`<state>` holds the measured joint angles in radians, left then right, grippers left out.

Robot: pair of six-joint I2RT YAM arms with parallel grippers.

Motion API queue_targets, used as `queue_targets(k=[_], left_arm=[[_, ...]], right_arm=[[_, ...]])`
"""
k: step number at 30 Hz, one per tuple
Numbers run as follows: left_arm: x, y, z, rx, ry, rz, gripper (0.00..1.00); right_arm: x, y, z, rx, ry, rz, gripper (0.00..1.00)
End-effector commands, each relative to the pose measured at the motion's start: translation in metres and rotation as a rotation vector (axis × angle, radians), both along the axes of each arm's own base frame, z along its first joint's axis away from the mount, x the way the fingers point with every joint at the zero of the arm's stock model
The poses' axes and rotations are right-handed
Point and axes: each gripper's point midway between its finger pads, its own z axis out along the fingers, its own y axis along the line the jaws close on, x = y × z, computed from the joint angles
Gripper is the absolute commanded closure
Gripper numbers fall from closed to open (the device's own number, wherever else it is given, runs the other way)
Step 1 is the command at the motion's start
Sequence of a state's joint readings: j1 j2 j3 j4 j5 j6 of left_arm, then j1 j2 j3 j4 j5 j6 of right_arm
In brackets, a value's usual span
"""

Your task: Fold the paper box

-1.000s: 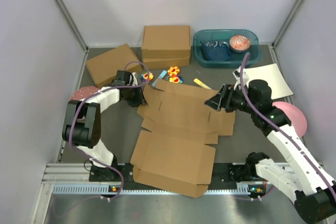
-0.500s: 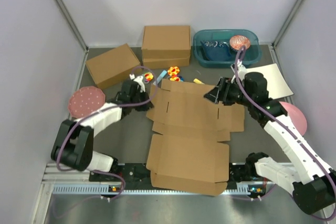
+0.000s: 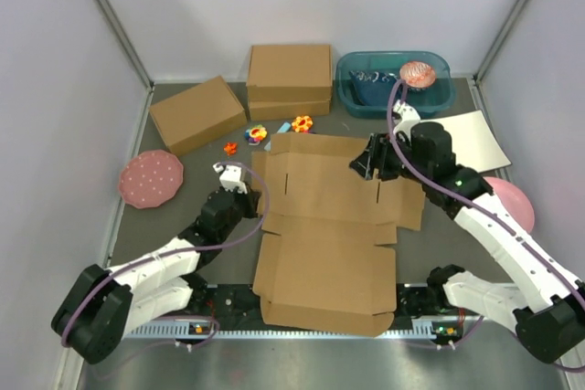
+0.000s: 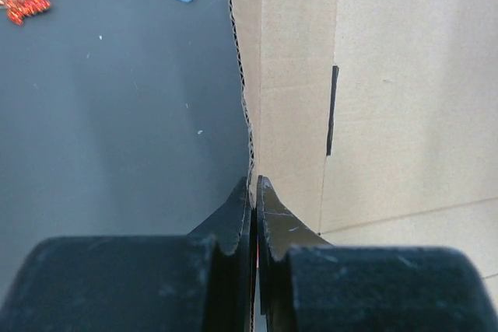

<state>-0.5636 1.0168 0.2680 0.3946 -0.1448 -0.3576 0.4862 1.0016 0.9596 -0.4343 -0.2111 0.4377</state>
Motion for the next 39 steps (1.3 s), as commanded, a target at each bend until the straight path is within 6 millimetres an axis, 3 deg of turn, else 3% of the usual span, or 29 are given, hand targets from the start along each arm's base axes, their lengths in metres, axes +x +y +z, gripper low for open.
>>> queue_targets(k=[1, 4, 5, 9, 15, 17, 28, 37, 39], left_arm=[[0.007, 0.004, 0.048, -0.065, -0.256, 0.057, 1.00], [-0.002, 0.004, 0.044, -0.068, -0.277, 0.052, 1.00], [-0.007, 0.003, 0.034, -0.061, -0.266, 0.040, 1.00], [-0.014, -0.011, 0.031, -0.060, -0.297, -0.005, 1.00], [-0.018, -0.018, 0.017, -0.011, -0.276, -0.027, 1.00], [-0.017, -0.017, 0.017, 0.003, -0.275, -0.025, 1.00], [-0.018, -0.016, 0.017, 0.008, -0.276, -0.028, 1.00], [-0.020, -0.013, 0.019, -0.004, -0.287, -0.017, 1.00], [-0.020, -0.012, 0.020, -0.008, -0.290, -0.016, 1.00]], right_arm=[[0.010, -0.006, 0.038, -0.067, -0.201, 0.014, 0.38], [0.006, -0.001, 0.050, -0.060, -0.281, 0.081, 0.36], [0.006, 0.002, 0.057, -0.048, -0.314, 0.100, 0.36], [0.015, 0.016, 0.065, -0.101, -0.408, 0.170, 0.35], [0.046, 0.033, 0.053, -0.203, -0.425, 0.233, 0.34], [0.051, 0.040, 0.058, -0.214, -0.454, 0.272, 0.34], [0.085, 0.072, 0.018, -0.333, -0.443, 0.399, 0.33], [0.114, 0.091, 0.004, -0.387, -0.460, 0.425, 0.33], [0.120, 0.095, -0.008, -0.400, -0.431, 0.440, 0.34]])
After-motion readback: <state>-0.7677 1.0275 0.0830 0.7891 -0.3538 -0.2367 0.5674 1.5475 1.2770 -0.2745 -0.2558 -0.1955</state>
